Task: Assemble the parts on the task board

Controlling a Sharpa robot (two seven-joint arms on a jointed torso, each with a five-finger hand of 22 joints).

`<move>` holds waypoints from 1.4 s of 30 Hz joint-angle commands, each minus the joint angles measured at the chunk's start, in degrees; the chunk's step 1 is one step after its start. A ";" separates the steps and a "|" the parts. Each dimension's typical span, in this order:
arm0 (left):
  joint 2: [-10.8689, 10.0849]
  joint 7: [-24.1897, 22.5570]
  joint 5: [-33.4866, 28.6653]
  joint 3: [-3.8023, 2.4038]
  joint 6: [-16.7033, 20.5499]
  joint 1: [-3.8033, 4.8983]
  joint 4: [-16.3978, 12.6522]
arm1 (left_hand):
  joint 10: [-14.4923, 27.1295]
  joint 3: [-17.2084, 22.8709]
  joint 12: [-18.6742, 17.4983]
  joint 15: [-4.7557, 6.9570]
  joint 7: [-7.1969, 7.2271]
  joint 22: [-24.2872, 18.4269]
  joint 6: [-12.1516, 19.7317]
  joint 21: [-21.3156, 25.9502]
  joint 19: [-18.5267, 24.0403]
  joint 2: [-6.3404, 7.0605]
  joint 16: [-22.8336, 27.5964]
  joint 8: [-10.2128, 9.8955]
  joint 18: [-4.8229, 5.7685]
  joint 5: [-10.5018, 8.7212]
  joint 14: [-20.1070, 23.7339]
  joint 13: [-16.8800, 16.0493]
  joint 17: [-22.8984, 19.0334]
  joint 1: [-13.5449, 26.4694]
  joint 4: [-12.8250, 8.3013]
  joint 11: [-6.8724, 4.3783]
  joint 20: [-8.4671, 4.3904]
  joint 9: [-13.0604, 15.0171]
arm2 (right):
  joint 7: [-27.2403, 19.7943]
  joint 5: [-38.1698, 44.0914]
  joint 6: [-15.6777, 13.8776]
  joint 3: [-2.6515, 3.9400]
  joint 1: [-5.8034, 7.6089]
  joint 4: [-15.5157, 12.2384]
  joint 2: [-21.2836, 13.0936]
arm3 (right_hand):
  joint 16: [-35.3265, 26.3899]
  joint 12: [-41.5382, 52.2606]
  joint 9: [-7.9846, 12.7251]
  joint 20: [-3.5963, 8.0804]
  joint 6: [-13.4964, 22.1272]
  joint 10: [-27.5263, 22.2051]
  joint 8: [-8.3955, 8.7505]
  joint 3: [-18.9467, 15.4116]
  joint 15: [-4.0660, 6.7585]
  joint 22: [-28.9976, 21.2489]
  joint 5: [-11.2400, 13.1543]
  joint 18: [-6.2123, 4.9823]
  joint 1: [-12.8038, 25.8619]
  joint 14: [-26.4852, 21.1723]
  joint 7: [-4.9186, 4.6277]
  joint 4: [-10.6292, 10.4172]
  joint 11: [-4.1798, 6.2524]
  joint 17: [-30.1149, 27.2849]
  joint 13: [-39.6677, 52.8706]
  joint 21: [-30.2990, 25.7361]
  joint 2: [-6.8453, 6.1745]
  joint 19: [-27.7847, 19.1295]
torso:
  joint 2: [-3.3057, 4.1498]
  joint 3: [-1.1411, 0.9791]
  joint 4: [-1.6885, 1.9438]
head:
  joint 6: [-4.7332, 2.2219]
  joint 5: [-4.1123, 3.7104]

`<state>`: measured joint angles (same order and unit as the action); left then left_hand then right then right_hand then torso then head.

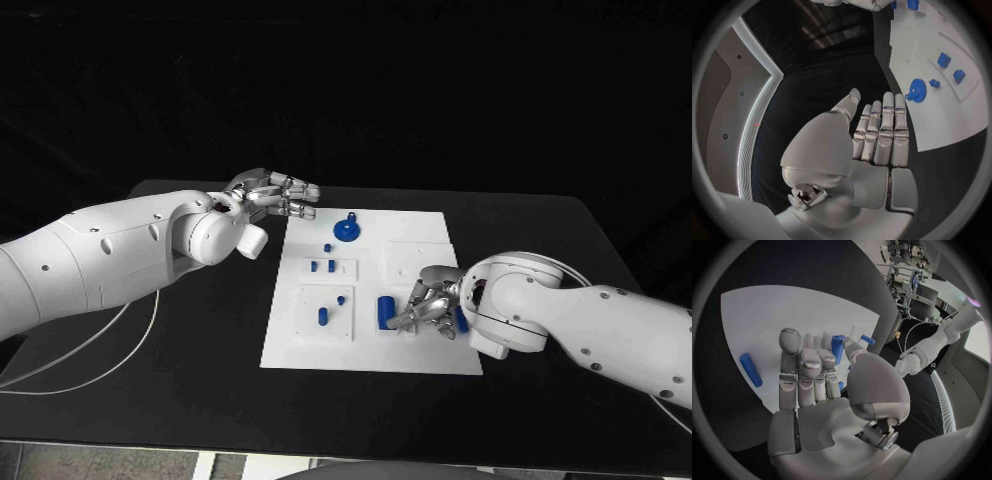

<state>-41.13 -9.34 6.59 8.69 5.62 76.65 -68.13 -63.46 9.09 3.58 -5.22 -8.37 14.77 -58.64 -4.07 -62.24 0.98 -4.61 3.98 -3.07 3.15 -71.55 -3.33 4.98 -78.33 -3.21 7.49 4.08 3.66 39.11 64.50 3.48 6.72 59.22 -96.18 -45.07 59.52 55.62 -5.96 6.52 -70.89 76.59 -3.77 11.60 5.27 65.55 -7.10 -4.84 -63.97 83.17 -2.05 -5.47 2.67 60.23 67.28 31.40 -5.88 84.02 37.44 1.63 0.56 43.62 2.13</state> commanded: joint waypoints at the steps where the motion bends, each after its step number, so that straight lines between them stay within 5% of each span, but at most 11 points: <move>1: 0.06 -0.22 0.24 -0.03 -0.89 0.06 -0.07 | 0.36 -0.09 0.30 -0.01 0.04 -0.27 0.48 -0.31 -0.48 0.01 0.27 0.01 0.31 -0.18 0.51 -0.04 0.10 0.20 0.43 -0.12 -0.08 0.09 | 1.05 0.92 -0.52 -0.06 -0.19 0.40 0.14 | 0.34 0.33 0.10 0.36 -0.30 0.36 0.12 0.68 0.34 0.01 0.70 0.48 0.86 -0.03 -0.12 -0.58 -0.11 0.01 0.07 0.40 1.31 2.51 | 0.01 -0.01 0.03 | 0.01 0.01; 14: 0.03 -0.05 0.30 -0.01 -1.10 0.06 -0.08 | 0.36 -0.09 0.30 -0.01 0.04 -0.27 0.48 -0.31 -0.48 0.01 0.27 0.01 0.31 -0.18 0.51 -0.04 0.10 0.20 0.43 -0.12 -0.08 0.09 | 0.70 0.93 -0.45 -0.06 -0.30 0.45 0.07 | 0.32 0.26 0.07 0.37 -0.31 0.35 0.10 1.96 0.35 -0.13 0.54 0.49 1.24 -0.05 -0.12 0.03 -0.11 -0.10 0.08 0.37 0.49 2.48 | 0.00 -0.03 0.00 | 0.01 0.07; 17: 0.00 -0.03 0.32 0.00 -1.13 0.06 -0.09 | 0.36 -0.09 0.30 -0.01 0.04 -0.27 0.48 -0.31 -0.48 0.01 0.27 0.01 0.31 -0.18 0.51 -0.04 0.10 0.20 0.43 -0.12 -0.08 0.09 | 0.24 0.59 -0.63 -0.06 -0.37 0.24 -0.20 | 0.25 0.15 0.05 0.38 -0.37 0.31 0.11 1.88 0.34 -0.25 -0.40 0.46 1.33 -0.08 -0.16 -1.10 -0.13 -0.20 0.03 0.27 -0.99 2.47 | -0.01 -0.04 0.03 | -0.03 0.05; 24: -0.04 -0.06 0.33 0.02 -1.16 0.06 -0.10 | 0.36 -0.09 0.30 -0.01 0.04 -0.27 0.48 -0.31 -0.48 0.01 0.27 0.01 0.31 -0.18 0.51 -0.04 0.10 0.20 0.43 -0.12 -0.08 0.09 | -1.19 -0.21 -2.28 0.14 -0.45 -0.50 -1.44 | 0.62 2.48 -0.29 0.34 1.43 0.95 0.06 -1.24 0.26 -0.08 0.68 0.22 0.15 -0.02 -0.72 -3.92 -0.45 0.10 1.79 0.94 -2.16 2.58 | 0.01 -0.08 0.01 | -0.09 0.03; 28: -0.19 -0.16 0.35 0.05 -1.03 0.06 -0.14 | 0.36 -0.09 0.30 -0.01 0.04 -0.27 0.48 -0.31 -0.48 0.01 0.27 0.01 0.31 -0.18 0.51 -0.04 0.10 0.20 0.43 -0.12 -0.08 0.09 | -2.22 -1.79 -3.07 1.75 -0.46 -0.62 -2.86 | 1.00 3.91 -0.70 0.22 2.64 1.23 0.07 -1.24 0.14 0.18 0.93 0.02 -0.71 -0.04 -1.02 -4.38 -0.66 0.40 3.03 1.60 -2.29 2.55 | -0.02 -0.08 -0.07 | -0.32 -0.32; 35: -0.55 -1.29 0.35 0.07 -0.53 0.06 -0.36 | 0.22 -0.17 0.33 0.02 0.06 -0.59 0.42 -0.37 -0.60 -0.01 0.21 0.04 0.31 -0.19 0.41 -0.05 0.13 0.24 0.56 -0.16 -0.11 0.10 | -3.42 -4.08 -2.49 5.06 -0.45 1.34 -5.21 | 1.18 5.35 -1.16 0.12 2.88 1.73 0.12 -0.98 0.11 0.46 -0.18 -0.11 -1.52 -0.04 -1.12 -1.46 -0.68 0.49 4.22 2.23 -1.54 2.53 | -0.13 -0.09 -0.22 | -0.75 -0.87; 38: -0.74 -1.75 0.32 0.09 -0.28 0.05 -0.46 | 0.14 -0.18 0.34 0.07 0.09 -0.60 0.38 -0.40 -0.65 -0.01 0.18 0.05 0.31 -0.19 0.34 -0.04 0.15 0.23 0.55 -0.21 -0.13 0.10 | -3.68 -4.51 -0.26 5.86 -0.42 2.63 -6.40 | 1.31 5.47 -1.26 0.09 2.72 1.80 0.11 -0.79 0.09 0.52 -0.35 -0.05 -2.04 -0.03 -1.10 0.32 -0.69 0.58 4.38 2.35 -1.24 2.54 | -0.13 -0.15 -0.17 | -0.96 -1.20; 42: -0.99 -1.99 0.30 0.15 -0.10 0.05 -0.65 | 0.06 -0.18 0.31 0.09 0.09 -0.62 0.35 -0.42 -0.70 -0.03 0.17 0.05 0.32 -0.20 0.28 -0.04 0.16 0.25 0.55 -0.22 -0.16 0.11 | -4.06 -3.27 4.17 6.28 -0.41 3.62 -7.73 | 1.28 4.95 -1.06 -0.05 3.64 1.58 0.13 -1.44 -0.07 0.66 -1.00 -0.05 -2.36 -0.05 -1.29 3.77 -0.89 0.54 4.09 2.43 1.00 2.49 | -0.07 -0.13 -0.11 | -1.18 -1.55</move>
<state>-42.10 -9.87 6.75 8.85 5.43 76.65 -68.55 -63.46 8.93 3.58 -5.22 -8.37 14.19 -58.64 -4.30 -62.45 0.98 -4.61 3.98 -3.08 3.15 -71.55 -3.33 5.08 -78.33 -3.05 7.49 3.87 3.70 36.44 61.17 2.75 12.97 58.85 -92.64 -52.67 60.64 60.73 -7.10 6.52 -67.53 78.13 -3.83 10.06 5.27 66.16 -7.72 -4.84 -66.34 83.16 -3.33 -2.00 1.95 60.78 71.45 33.74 -5.13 84.02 37.32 1.49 0.38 42.62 0.80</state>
